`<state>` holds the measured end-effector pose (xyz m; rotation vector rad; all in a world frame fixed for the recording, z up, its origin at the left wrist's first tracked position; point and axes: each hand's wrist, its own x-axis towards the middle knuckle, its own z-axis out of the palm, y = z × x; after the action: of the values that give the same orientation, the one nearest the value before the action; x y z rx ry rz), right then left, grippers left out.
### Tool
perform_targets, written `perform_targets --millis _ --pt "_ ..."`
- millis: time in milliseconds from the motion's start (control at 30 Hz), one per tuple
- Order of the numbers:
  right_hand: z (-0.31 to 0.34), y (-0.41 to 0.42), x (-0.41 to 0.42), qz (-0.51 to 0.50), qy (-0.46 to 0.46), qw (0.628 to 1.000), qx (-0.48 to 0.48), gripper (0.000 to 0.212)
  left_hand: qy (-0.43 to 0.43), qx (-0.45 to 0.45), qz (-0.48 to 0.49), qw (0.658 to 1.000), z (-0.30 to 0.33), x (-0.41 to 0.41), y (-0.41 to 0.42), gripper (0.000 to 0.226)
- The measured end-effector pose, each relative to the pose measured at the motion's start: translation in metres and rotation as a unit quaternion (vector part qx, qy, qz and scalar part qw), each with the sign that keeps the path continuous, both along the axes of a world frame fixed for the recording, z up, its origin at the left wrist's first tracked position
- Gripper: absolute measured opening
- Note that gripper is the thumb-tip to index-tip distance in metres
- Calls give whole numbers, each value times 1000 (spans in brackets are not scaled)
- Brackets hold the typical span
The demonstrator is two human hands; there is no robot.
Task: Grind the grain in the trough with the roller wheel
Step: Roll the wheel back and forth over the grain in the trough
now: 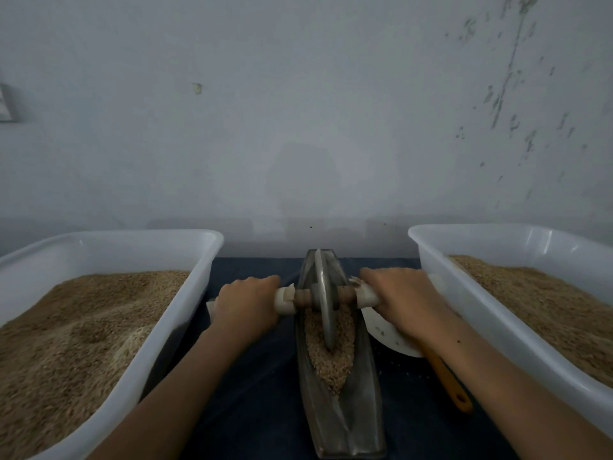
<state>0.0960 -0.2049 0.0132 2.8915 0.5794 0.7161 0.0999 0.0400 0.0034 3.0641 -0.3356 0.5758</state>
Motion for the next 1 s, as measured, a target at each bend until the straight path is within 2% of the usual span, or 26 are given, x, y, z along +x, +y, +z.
perform_targets --millis 100,167,333,433,567,700,833,933,1000 --pt "-3 2 2 -15 -31 999 -11 14 -39 -9 1 999 -5 0 0 19" --pt "-1 2 1 -10 -17 1000 -4 15 -32 -9 3 999 -5 -1 1 19" --pt "15 -1 -8 6 110 994 3 15 79 20 8 997 7 -3 1 16" --pt "23 -2 -12 10 158 987 -3 16 147 39 2 988 13 -3 2 25" --pt "22 0 -12 9 132 991 -18 12 157 26 5 987 13 -3 1 26" --pt "10 -1 -8 5 62 998 -3 11 77 9 6 997 10 -3 -2 15" --pt "1 0 -2 11 1 1000 9 12 14 -7 2 1000 6 -6 -3 15" --pt "3 0 -1 12 2 1000 6 12 43 -1 2 999 7 -7 -1 15" --pt "7 -1 -3 14 39 999 6 13 90 12 5 996 10 -6 -1 17"
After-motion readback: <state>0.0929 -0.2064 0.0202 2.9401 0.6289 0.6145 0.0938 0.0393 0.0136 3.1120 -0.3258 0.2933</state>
